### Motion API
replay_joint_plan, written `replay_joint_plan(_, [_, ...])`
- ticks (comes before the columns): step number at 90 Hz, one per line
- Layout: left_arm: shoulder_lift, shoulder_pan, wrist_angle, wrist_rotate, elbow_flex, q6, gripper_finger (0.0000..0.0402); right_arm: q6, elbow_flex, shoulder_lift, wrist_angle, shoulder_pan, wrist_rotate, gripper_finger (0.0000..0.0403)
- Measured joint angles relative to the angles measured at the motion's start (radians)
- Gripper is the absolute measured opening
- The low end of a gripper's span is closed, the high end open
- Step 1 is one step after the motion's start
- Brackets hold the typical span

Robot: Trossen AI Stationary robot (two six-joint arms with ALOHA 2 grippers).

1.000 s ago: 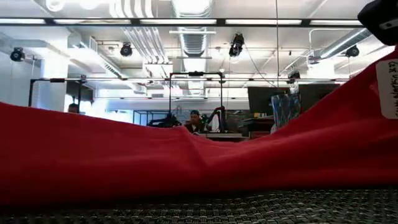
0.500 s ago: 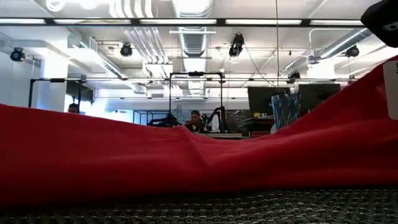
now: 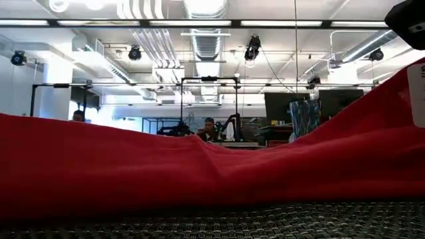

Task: Set table place
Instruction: Fold the red table napkin

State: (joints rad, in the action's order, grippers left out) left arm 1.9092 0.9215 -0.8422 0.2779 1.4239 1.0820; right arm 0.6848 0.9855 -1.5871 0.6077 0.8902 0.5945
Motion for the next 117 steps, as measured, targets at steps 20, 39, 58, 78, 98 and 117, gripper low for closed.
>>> replay_joint_plan(20, [-0.019,0.0,-0.033,0.002,0.001,0.004,0.0148,0.007,0.0,0.0,0.0,0.0,0.0,0.0])
replay_joint_plan(39, [-0.018,0.001,0.094,-0.01,-0.061,0.008,0.0148,0.005,0.0,0.0,0.0,0.0,0.0,0.0])
replay_joint_plan(58, [-0.017,0.003,0.193,-0.036,-0.074,0.013,0.0145,0.004,0.0,0.0,0.004,0.0,0.0,0.0])
replay_joint_plan(78, [-0.008,0.012,0.218,-0.103,-0.095,0.039,0.0118,-0.004,0.0,0.0,0.005,0.0,0.009,0.0])
replay_joint_plan(98, [0.015,0.008,0.212,-0.137,-0.141,0.061,0.0092,-0.006,0.0,0.0,0.007,0.0,0.01,0.0])
replay_joint_plan(117, [-0.008,0.001,0.115,-0.19,-0.074,0.061,0.001,-0.005,0.002,0.0,0.01,0.0,0.006,0.0])
